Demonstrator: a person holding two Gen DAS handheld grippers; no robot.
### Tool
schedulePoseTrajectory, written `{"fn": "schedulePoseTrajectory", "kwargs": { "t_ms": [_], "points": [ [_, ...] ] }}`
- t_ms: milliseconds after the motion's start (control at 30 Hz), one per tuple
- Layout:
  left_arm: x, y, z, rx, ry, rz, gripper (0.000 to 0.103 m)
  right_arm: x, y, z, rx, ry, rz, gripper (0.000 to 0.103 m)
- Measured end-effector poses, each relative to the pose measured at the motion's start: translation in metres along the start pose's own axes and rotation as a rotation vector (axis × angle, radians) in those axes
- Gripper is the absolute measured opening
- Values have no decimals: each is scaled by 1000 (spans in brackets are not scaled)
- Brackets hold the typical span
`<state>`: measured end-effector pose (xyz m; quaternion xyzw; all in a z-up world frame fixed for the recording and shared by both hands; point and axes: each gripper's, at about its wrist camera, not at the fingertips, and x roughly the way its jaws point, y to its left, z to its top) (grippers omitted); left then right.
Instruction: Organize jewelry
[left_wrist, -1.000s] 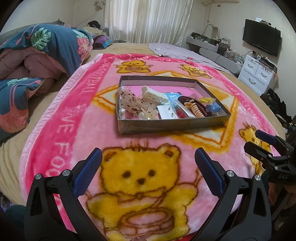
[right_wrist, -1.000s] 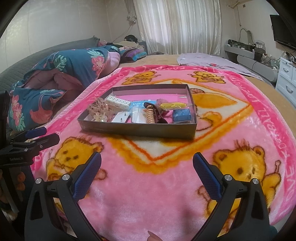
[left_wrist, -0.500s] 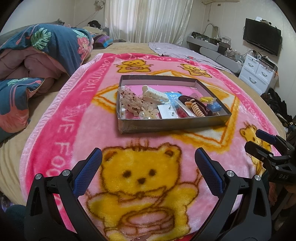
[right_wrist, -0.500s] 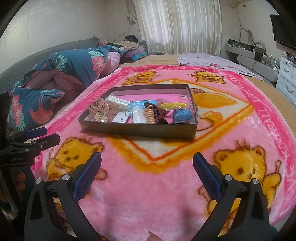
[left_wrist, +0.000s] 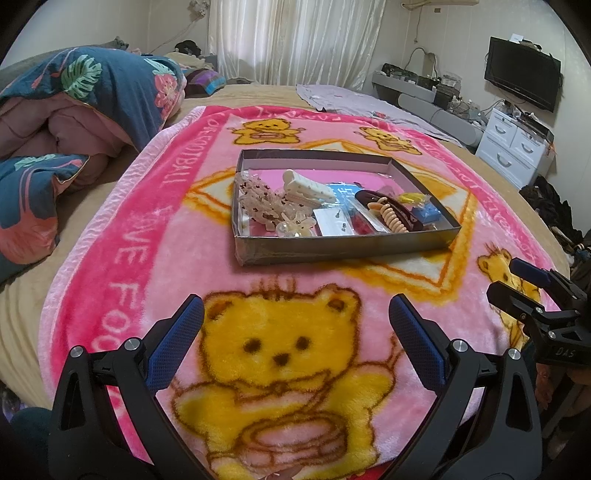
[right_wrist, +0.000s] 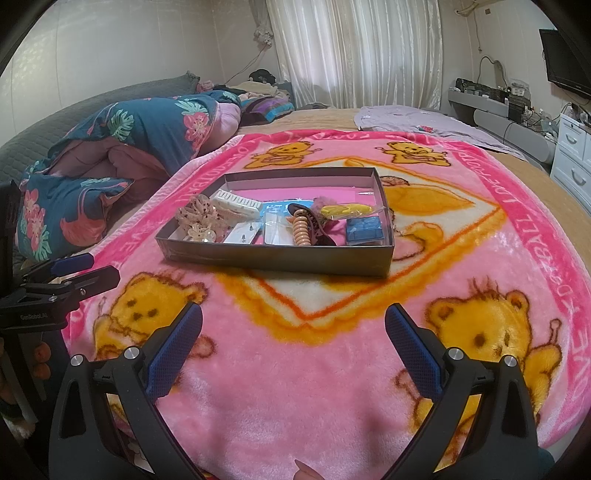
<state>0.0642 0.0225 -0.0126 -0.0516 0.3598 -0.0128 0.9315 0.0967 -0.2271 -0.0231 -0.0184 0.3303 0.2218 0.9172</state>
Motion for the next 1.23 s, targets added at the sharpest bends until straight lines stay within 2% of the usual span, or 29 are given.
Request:
{"fn": "schedulePoseTrajectory", "kwargs": {
  "t_ms": [600, 767, 933, 1033, 1067, 1133, 1233],
  "points": [
    [-2, 0, 1, -4, 9, -17, 94, 1, 1, -1, 1, 1, -3, 99],
    [2, 2, 5, -25, 40, -36, 94, 0, -3, 0, 5, -3, -8, 99],
    [3, 5, 6, -37, 37, -47, 94, -3, -14, 4, 34, -12, -9, 99],
    [15, 19, 12, -70, 62, 33, 94, 2, -37, 16, 93, -1, -37, 99],
    [21, 27, 16, -93, 78, 70, 94, 8, -50, 23, 117, 9, -71, 99],
    [39, 55, 28, -150, 113, 172, 94, 27, -95, 40, 211, 40, -196, 99],
    [67, 106, 49, -225, 139, 340, 94, 58, -168, 53, 368, 112, -309, 99]
  ]
}}
